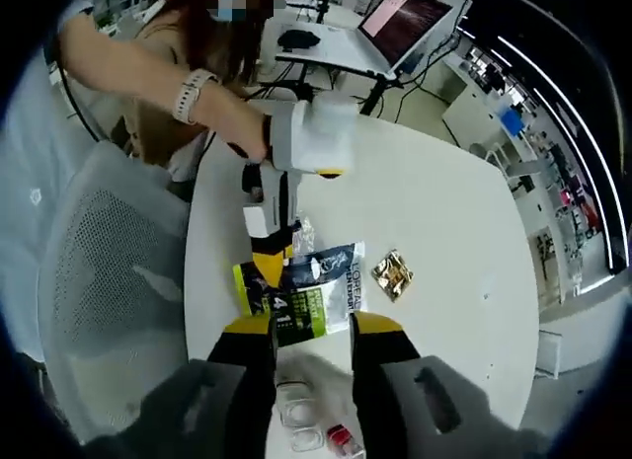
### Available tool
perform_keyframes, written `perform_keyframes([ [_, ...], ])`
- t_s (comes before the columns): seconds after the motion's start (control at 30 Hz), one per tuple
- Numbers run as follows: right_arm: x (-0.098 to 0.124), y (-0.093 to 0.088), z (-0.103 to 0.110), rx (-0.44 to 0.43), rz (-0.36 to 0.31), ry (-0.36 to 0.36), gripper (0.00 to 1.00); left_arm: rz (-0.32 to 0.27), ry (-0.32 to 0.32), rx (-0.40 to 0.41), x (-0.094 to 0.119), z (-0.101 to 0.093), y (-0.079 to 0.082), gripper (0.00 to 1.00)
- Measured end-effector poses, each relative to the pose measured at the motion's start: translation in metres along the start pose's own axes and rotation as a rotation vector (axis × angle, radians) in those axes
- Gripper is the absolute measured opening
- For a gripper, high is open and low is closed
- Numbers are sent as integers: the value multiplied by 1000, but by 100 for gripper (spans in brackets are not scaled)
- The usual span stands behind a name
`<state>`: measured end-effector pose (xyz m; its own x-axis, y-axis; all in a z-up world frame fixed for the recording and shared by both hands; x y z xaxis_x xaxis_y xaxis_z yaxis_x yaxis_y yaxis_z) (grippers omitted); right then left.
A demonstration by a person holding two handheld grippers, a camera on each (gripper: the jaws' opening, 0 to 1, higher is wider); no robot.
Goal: Arrange the skincare products in the storage area until every visible bottle or jar stands upright without overlapping.
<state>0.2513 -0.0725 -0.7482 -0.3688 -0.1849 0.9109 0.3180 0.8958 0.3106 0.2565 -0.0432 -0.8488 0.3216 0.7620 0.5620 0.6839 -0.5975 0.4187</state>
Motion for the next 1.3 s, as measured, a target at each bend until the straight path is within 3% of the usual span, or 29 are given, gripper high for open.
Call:
perform_keyframes([
  [0.13, -10, -4, 14, -65, -12, 7, 28, 5, -1, 8, -2, 0, 2, 0],
  [0.33, -28, -23, 30, -132, 39, -78, 22, 13, 7, 2, -6, -1, 3, 0],
  [0.57, -50, -33, 55, -213, 17, -137, 22, 18, 20, -14, -9, 0, 4, 0],
  [0.8, -60, -42, 60, -345, -17, -194, 21, 33, 31, -24, -10, 1, 4, 0],
  [1.03, -69, -51, 66, -403, -22, -179, 20, 73, 32, -28, -11, 3, 0, 0],
  [1.3, -81, -56, 58, -468, -33, -192, 19, 106, 51, -14, -10, 8, -8, 0],
])
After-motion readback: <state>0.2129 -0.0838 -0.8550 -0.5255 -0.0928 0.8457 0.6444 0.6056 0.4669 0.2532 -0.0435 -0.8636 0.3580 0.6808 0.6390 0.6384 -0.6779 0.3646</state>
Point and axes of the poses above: the point that each gripper's makers call its tool centre point, and the gripper's own axes: x roughly backward along the fingers, z roughly to its left, y roughly out of its top, the point moved 1 cm from there along x, roughly backward along the fingers, and after that the axes turned 5 degrees about z, right-handed, at the moved point
